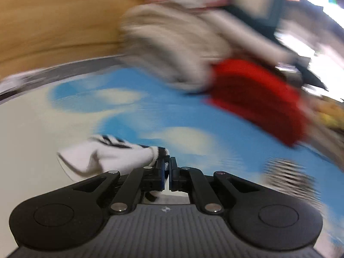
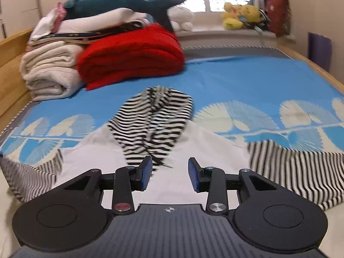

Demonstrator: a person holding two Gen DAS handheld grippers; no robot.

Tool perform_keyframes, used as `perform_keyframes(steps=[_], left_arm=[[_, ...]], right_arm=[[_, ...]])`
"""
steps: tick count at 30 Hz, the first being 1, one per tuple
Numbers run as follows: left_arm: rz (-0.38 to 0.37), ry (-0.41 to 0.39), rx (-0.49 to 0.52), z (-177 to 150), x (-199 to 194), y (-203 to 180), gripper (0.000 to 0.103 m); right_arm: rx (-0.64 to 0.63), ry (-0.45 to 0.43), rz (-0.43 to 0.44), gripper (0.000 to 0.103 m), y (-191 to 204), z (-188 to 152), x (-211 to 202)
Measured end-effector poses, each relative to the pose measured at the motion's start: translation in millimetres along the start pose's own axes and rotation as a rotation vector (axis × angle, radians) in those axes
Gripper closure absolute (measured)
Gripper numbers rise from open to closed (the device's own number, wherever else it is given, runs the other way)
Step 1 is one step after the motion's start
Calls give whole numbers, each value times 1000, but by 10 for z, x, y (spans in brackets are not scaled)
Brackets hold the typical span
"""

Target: Fold small clothes

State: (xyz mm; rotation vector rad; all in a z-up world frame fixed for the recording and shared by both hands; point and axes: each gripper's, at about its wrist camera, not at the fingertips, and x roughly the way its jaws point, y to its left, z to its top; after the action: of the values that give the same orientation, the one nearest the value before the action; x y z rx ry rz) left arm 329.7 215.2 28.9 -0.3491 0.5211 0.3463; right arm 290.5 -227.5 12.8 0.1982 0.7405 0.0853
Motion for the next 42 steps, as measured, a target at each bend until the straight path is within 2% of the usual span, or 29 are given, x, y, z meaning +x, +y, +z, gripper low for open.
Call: perform_keyframes(steps=[3, 6, 7, 8, 10, 11, 14, 16, 21, 23, 25, 29, 30, 31, 32, 33, 36, 37, 38, 39, 40, 42], left_arm=[[-264, 39, 118, -280, -298, -928, 100], [-612, 257, 228, -665, -443, -1636, 92], [-681, 303, 252, -756, -488, -1755, 88], [-701, 319, 265, -805, -519, -1805, 82], [-658, 315, 242, -802, -476, -1751, 71], [-607, 307, 228, -767, -419, -1672, 71], [-386, 271, 217, -638, -195, -1394, 71], [-263, 302, 200, -547, -19, -1227, 71], [-110, 376, 87, -404, 269, -763, 71], [-97, 383, 59, -324, 286, -681, 71], [-96, 384, 48, -260, 316, -641, 71], [-88, 388, 50, -229, 314, -630, 71], [-83, 395, 48, -227, 333, -605, 71], [-80, 402, 45, -224, 352, -589, 71], [-79, 405, 39, -223, 374, -581, 71], [-79, 405, 35, -218, 386, -569, 71], [-81, 408, 41, -214, 412, -583, 71], [-88, 412, 45, -223, 416, -597, 71], [-94, 417, 50, -236, 420, -615, 71], [-97, 424, 60, -256, 425, -642, 71], [-99, 433, 72, -278, 430, -672, 71], [-103, 458, 109, -351, 446, -755, 71]], right_arm=[[43, 8, 6, 64, -128, 31, 23], [81, 18, -1, 64, -238, 52, 81], [105, 26, -3, 64, -284, 48, 102], [134, 37, -3, 64, -325, 55, 134], [195, 55, -1, 64, -399, 58, 199], [220, 64, -4, 64, -428, 51, 234], [309, 106, -9, 64, -512, 21, 382], [373, 140, -23, 64, -567, -32, 514], [580, 248, -14, 62, -716, -207, 965], [644, 268, -1, 62, -740, -278, 1166], [684, 280, -26, 62, -754, -325, 1355], [727, 269, -43, 65, -771, -388, 1614], [723, 251, -37, 69, -765, -387, 1642], [708, 236, -21, 91, -740, -364, 1661], [699, 215, -3, 100, -727, -342, 1643], [700, 169, 7, 100, -711, -303, 1578], [680, -53, 33, 101, -591, -110, 1091], [657, -127, 20, 101, -539, -67, 887], [631, -159, -11, 101, -509, -52, 752], [613, -162, -60, 101, -512, -61, 672], [611, -118, -130, 101, -554, -112, 667], [639, 95, -263, 100, -732, -285, 861]])
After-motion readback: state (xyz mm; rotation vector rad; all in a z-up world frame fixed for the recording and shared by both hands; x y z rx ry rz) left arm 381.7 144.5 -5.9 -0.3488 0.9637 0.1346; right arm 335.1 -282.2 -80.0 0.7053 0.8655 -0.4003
